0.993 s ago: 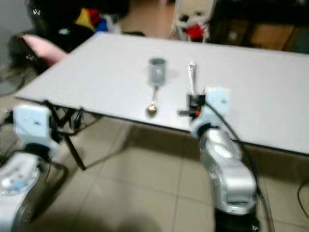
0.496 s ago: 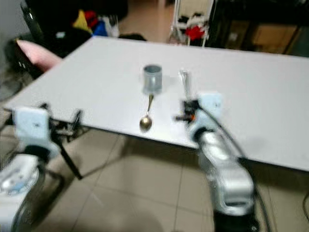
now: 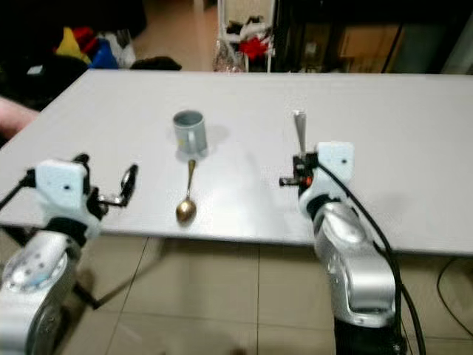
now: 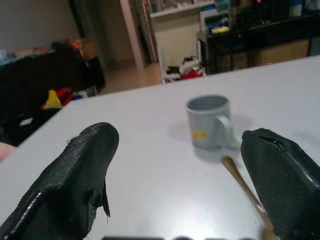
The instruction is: Setting the table
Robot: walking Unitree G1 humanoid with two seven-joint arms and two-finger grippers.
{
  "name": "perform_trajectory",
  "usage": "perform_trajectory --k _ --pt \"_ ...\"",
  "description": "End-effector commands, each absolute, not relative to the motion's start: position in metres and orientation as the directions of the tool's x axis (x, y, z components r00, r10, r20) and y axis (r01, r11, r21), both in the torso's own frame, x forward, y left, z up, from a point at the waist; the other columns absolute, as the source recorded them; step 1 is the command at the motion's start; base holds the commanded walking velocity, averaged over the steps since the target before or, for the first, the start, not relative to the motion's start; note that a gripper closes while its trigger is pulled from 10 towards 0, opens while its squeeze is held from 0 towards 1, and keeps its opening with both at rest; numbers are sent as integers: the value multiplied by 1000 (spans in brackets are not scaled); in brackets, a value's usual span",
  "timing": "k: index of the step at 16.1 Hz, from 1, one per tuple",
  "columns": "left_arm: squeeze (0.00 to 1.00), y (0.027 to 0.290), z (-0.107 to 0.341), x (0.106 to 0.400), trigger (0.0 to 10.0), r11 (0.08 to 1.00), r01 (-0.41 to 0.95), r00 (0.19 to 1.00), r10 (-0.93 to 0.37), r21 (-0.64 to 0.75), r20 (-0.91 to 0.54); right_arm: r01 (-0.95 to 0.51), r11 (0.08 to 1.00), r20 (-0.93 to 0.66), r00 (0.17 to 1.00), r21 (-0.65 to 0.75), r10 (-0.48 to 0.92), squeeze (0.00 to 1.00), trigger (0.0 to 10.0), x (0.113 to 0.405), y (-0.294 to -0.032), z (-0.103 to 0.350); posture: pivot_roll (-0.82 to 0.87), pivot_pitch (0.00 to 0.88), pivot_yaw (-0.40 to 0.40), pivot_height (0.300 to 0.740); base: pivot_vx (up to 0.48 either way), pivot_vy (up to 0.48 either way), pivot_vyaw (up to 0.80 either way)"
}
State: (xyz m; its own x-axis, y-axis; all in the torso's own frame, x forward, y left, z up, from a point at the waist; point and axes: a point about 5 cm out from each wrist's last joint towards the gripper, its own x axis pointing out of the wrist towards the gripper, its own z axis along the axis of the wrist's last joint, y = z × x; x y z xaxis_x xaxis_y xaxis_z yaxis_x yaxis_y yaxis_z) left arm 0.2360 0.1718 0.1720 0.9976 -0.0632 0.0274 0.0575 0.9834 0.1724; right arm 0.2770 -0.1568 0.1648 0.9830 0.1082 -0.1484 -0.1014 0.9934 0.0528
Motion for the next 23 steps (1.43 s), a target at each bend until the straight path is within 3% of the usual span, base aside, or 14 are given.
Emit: perform_trajectory --k 1,14,18,23 --pt "0 179 169 235 10000 984 30 999 -33 174 19 -153 986 -120 980 61 160 0 10000 279 -145 170 -102 0 46 740 337 0 0" --pt "0 182 160 237 10000 981 31 999 -29 189 -13 -210 976 -238 946 64 219 0 10000 268 -140 148 -105 0 57 740 331 0 0" --pt "0 181 158 242 10000 978 48 999 -45 204 -21 -191 980 -271 942 54 198 0 10000 263 -143 143 -114 0 64 740 0 0 0" --pt "0 180 157 245 10000 978 53 999 -50 202 -21 -192 980 -280 939 59 201 0 10000 264 -144 142 -118 0 66 740 0 397 -379"
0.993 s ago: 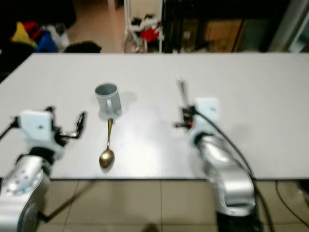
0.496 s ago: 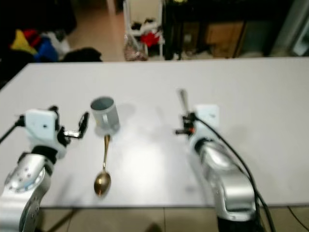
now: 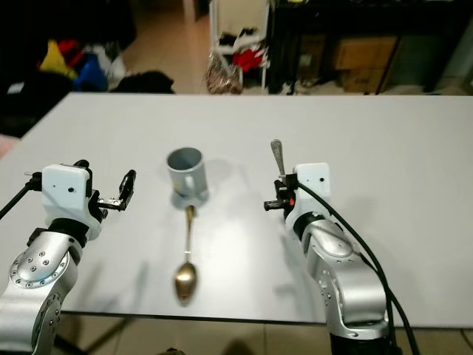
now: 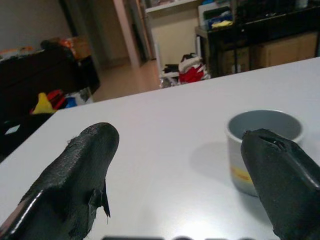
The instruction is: Setting the table
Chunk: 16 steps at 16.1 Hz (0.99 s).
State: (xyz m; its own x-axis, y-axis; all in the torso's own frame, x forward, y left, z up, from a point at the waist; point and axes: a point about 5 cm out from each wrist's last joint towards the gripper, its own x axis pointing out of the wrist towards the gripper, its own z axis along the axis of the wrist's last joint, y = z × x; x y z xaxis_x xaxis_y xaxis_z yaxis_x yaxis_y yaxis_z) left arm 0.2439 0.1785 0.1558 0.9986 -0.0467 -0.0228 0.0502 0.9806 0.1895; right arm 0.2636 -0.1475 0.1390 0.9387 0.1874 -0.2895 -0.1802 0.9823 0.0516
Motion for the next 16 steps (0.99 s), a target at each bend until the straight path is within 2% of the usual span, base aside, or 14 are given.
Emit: perform_trajectory --k 1,13,14,16 --pt "0 180 156 245 10000 978 51 999 -48 202 -21 -196 979 -279 938 60 205 0 10000 264 -144 143 -115 0 63 740 0 465 -450" --pt "0 181 155 242 10000 977 48 999 -43 208 -27 -231 972 -257 937 50 236 0 10000 267 -144 148 -101 0 61 740 0 463 0" --pt "0 182 156 242 10000 971 39 999 -33 237 -30 -227 973 -253 939 50 232 0 10000 268 -144 149 -101 0 62 740 0 0 0" --pt "0 185 156 244 10000 970 25 999 -16 240 -38 -219 975 -233 947 46 223 0 10000 270 -146 155 -102 0 63 740 0 -480 0"
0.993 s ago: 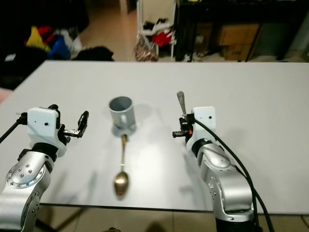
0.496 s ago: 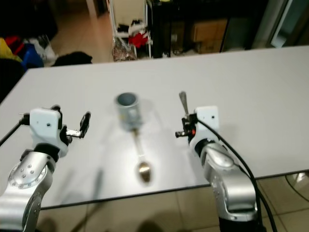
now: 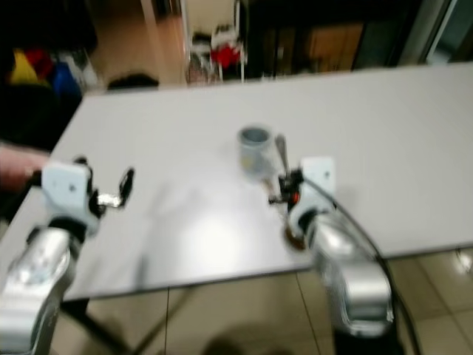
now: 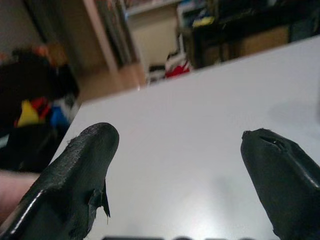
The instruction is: Setting the table
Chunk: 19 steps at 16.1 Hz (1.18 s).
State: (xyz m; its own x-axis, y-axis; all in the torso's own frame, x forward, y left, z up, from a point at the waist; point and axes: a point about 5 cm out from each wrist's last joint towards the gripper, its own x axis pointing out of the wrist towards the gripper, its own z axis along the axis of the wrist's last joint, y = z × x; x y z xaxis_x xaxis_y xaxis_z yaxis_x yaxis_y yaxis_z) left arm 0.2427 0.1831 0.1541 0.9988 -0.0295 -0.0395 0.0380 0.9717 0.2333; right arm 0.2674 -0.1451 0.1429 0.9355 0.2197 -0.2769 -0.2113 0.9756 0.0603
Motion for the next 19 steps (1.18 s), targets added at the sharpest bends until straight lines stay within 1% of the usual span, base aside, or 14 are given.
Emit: perform_trajectory --k 1,3,5,9,10,12,15,17,19 --pt "0 184 156 244 10000 970 28 999 -19 240 -39 -219 975 -230 947 45 223 0 10000 271 -146 156 -103 0 64 740 0 -480 0" --pt "0 180 157 244 10000 971 58 998 -50 233 -38 -237 971 -226 945 27 237 0 10000 273 -146 161 -103 0 66 740 0 0 0" --pt "0 171 158 244 10000 963 127 992 -119 239 -46 -258 966 -272 930 1 249 0 10000 275 -147 160 -102 0 67 740 0 0 0" --pt "0 162 158 241 10000 949 212 977 -203 232 -63 -266 963 -387 893 -44 229 0 10000 271 -153 151 -105 0 67 740 0 0 0" --pt "0 154 157 238 10000 935 282 959 -272 215 -76 -263 962 -420 884 -80 206 0 10000 270 -161 149 -115 0 72 740 0 0 0" --pt "0 144 156 234 10000 913 359 933 -349 194 -86 -260 961 -460 868 -96 188 0 10000 269 -171 145 -123 0 76 740 0 0 0" --pt "0 130 153 227 10000 862 483 875 -470 152 -113 -277 949 -514 842 -151 164 0 10000 270 -195 141 -136 0 82 740 0 0 0" --pt "0 122 150 222 10000 806 575 818 -558 140 -141 -316 931 -555 815 -185 166 0 10000 275 -212 139 -144 0 83 740 0 0 0" --pt "0 119 150 219 10000 781 609 792 -590 138 -156 -326 925 -569 805 -193 165 0 10000 278 -226 141 -148 0 83 740 0 0 0"
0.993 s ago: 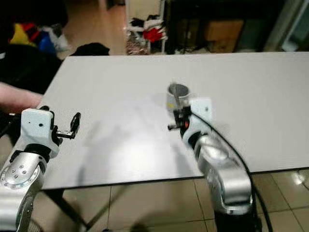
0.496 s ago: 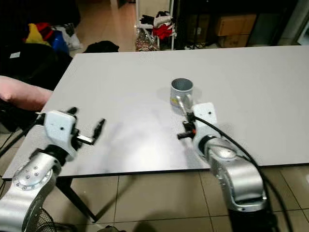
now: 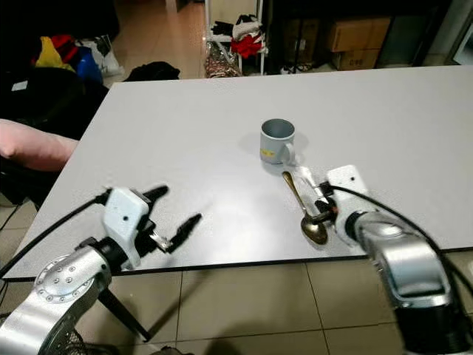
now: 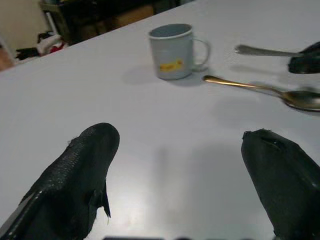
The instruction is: Setting the table
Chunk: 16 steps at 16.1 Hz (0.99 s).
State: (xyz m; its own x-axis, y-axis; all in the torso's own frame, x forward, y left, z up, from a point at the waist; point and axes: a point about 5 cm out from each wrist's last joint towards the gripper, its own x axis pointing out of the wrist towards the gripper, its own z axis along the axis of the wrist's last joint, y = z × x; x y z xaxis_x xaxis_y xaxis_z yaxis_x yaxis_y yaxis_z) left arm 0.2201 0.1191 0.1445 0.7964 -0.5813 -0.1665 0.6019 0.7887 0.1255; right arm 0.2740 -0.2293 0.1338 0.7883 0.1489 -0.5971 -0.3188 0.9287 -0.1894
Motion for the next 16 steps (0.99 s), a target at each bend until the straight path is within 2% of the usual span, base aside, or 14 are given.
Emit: perform_trajectory --k 1,7,16 --pt "0 118 150 219 10000 777 615 788 -596 136 -155 -339 921 -574 800 -195 173 0 10000 279 -232 141 -147 0 84 740 0 0 0" --pt "0 114 154 216 10000 718 686 726 -666 120 -168 -285 949 -554 816 -135 166 0 10000 298 -256 131 -127 0 92 740 0 0 0" --pt "0 112 153 213 10000 688 717 694 -694 107 -192 -290 955 -572 794 -60 205 0 10000 301 -247 117 -121 2 97 740 0 0 0"
